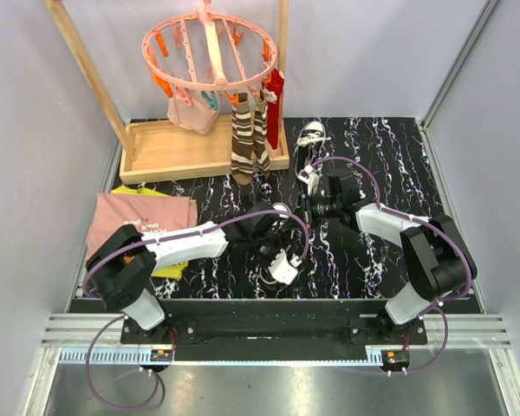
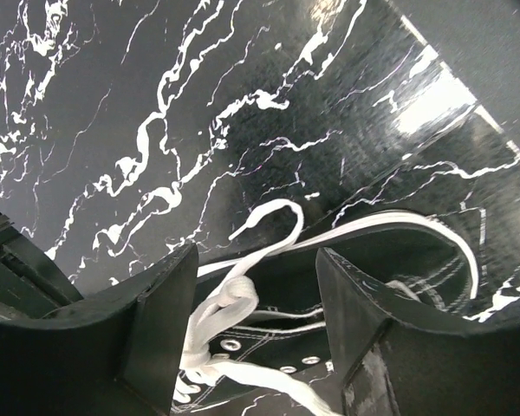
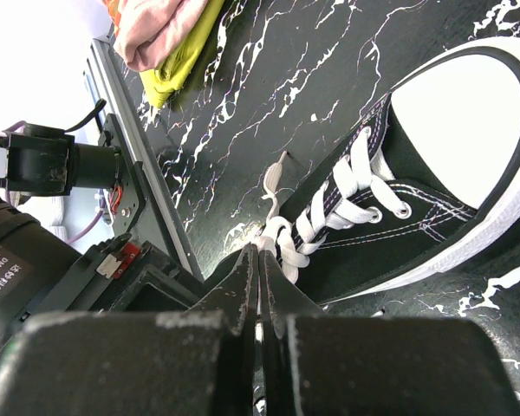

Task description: Tie the shoes

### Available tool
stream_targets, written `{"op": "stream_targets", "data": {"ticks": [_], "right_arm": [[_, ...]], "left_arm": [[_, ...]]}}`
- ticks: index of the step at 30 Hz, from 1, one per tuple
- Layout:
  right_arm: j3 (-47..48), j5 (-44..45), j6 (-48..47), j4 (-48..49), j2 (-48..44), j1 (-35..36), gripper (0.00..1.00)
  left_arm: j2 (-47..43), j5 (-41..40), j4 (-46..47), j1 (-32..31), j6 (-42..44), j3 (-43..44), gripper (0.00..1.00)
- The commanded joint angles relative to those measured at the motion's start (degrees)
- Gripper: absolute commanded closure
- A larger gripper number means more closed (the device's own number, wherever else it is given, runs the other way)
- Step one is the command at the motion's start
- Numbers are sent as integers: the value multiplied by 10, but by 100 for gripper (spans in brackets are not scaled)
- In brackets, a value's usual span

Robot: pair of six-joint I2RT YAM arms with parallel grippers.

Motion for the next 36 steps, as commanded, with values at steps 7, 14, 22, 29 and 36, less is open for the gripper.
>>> {"op": "stream_targets", "data": {"ticks": [7,14,22,29,36], "right_arm": [[11,-10,-1,23,3,2,100],[11,-12,-1,23,2,2,100],[12,-12,-1,23,1,2,100],[12,-10,-1,21,-5,2,100],[0,-4,-1,13,-25,-8,100]], "left_arm": [[17,-39,35,-2,47,21,44],[24,-36,53,11,46,19,52],[3,-5,60,30,18,9,76],[-29,12,37,40,-13,0,100],[-46,47,-35,58,-16,-7,100]]}}
